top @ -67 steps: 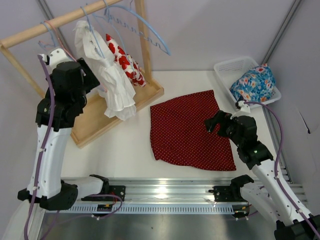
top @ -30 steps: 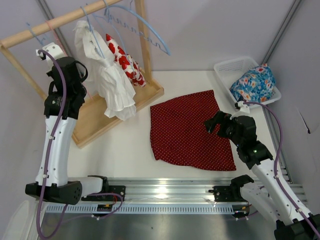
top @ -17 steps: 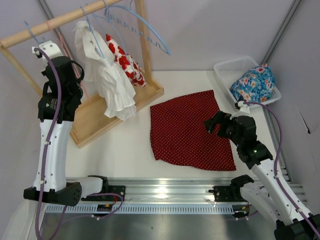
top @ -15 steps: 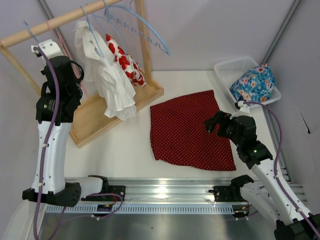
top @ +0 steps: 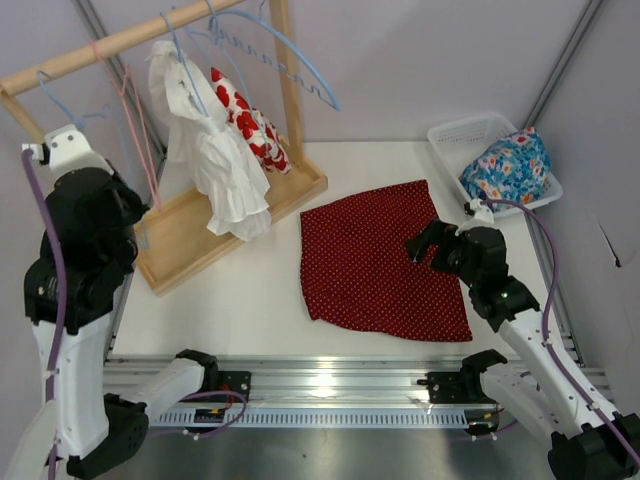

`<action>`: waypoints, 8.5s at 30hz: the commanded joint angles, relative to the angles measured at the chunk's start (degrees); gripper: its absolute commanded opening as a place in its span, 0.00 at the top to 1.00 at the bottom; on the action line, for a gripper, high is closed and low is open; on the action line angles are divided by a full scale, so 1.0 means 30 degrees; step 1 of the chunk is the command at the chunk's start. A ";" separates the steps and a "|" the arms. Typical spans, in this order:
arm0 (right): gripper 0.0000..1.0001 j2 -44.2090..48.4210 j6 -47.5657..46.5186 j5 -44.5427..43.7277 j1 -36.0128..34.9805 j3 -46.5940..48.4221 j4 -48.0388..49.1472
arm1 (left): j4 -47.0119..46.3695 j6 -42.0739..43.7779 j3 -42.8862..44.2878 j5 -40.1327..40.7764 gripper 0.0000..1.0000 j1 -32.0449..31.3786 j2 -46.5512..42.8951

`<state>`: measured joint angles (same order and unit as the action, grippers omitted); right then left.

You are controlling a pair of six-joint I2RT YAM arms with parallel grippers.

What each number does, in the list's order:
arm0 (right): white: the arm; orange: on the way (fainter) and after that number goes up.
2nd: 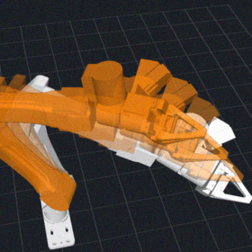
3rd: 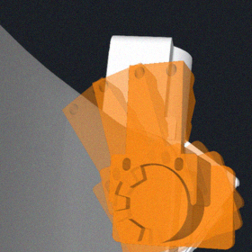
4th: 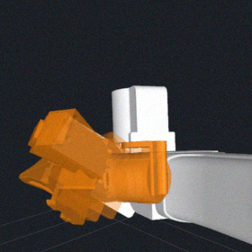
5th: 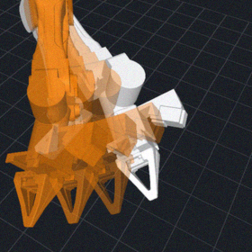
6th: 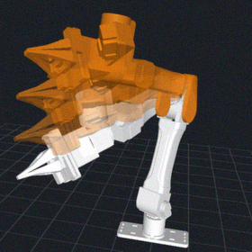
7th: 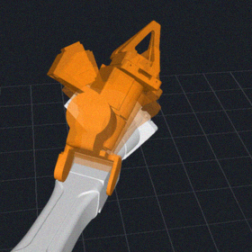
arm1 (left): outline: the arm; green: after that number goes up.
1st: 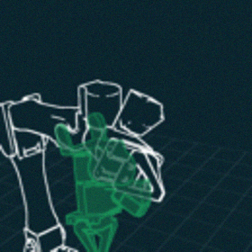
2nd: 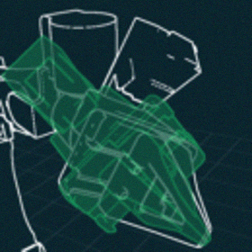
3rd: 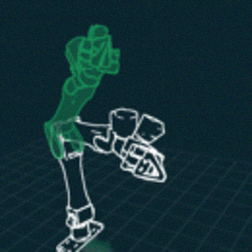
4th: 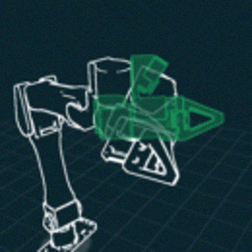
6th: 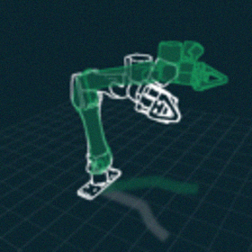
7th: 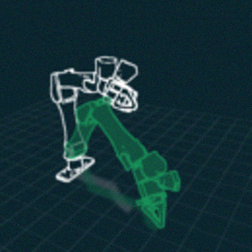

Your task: Place the skirt on the hanger

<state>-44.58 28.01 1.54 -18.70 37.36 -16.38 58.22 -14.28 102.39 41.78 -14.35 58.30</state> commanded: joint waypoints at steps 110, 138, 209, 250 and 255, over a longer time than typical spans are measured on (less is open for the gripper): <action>0.01 0.2234 0.0918 0.4378 0.4651 -0.4047 0.0011 | -0.7190 -1.6096 -1.8925 0.7051 1.00 -1.7893 0.4440; 0.01 0.0035 0.0859 0.3324 0.4182 -0.3695 0.0421 | -0.3565 -1.8203 -2.0389 0.6815 1.00 -1.8362 0.5642; 0.18 0.2525 0.9618 -0.3384 0.6848 -0.4808 -0.8483 | -1.6793 -0.9070 -2.4283 -0.4960 0.50 -1.7453 0.4824; 0.25 -0.3507 1.1052 -0.1570 0.2343 0.0436 -1.5572 | -1.9229 -0.3970 -2.6278 -0.7334 1.00 -1.5461 0.0957; 0.22 -0.4944 1.4067 -0.3145 0.0433 0.0757 -1.6189 | -1.9259 -0.3911 -2.6600 -0.7247 0.99 -1.5461 0.0781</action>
<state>-58.37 63.11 -5.32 -15.53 37.54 -61.82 2.35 -27.31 23.46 20.51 -61.10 61.82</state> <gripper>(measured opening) 0.769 0.011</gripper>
